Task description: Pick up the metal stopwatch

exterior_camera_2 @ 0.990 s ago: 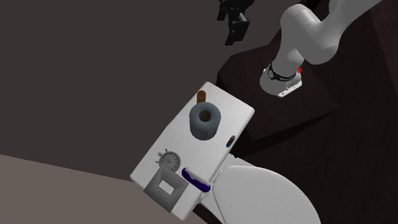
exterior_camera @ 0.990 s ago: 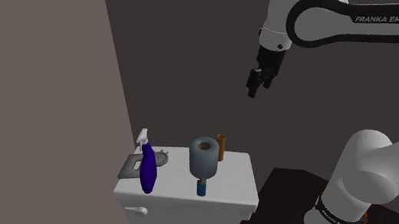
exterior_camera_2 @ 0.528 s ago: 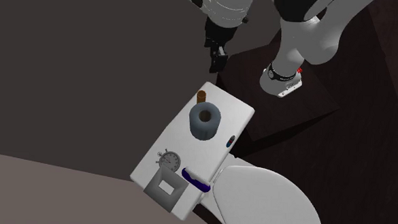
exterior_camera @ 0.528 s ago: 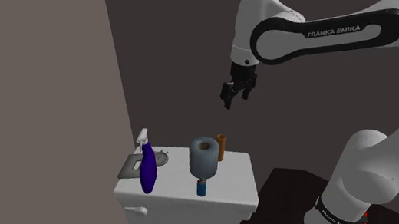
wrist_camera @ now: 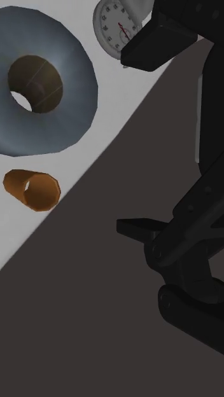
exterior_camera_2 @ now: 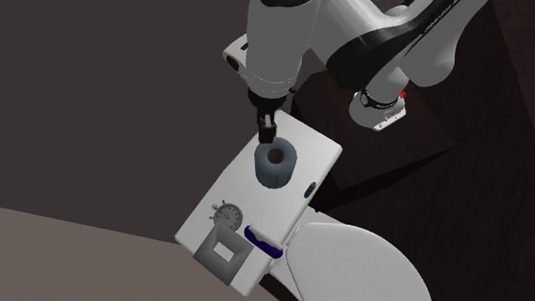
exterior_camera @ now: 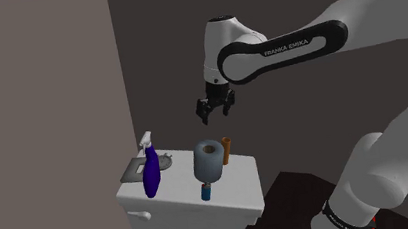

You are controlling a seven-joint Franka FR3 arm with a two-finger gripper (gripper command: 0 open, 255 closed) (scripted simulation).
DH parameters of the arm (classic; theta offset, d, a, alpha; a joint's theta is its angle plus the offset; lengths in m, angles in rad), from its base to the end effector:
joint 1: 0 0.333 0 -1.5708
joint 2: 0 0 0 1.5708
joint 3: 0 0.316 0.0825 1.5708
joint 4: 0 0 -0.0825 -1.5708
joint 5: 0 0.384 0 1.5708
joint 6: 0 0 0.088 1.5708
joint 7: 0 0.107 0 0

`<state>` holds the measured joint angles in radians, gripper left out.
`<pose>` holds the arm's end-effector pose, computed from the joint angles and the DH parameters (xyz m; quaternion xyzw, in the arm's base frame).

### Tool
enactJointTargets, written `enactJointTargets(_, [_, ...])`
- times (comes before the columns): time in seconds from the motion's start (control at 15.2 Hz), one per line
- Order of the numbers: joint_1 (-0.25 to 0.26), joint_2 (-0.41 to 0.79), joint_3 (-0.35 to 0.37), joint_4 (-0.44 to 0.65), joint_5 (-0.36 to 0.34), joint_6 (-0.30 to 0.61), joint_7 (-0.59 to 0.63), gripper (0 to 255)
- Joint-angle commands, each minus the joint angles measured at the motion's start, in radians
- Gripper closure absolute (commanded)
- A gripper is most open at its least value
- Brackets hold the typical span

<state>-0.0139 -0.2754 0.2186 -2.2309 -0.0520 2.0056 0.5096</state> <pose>0.4643 0.0986 0.4865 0.9878 -0.1446 0.0387 0.0425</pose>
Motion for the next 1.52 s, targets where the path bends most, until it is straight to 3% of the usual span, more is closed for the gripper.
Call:
enactJointTargets(0.0, [-0.002, 0.074, 0.017, 0.042, -0.008, 0.019, 0.046, 0])
enactJointTargets(0.66, [0.033, 0.49, 0.057, 0.349, -0.092, 0.057, 0.271, 0])
enactJointTargets(1.25, [0.107, 0.891, 0.04, 0.771, -0.145, -0.016, 0.405, 0])
enactJointTargets(1.45, [0.089, 0.922, 0.065, 0.782, -0.169, -0.003, 0.421, 0])
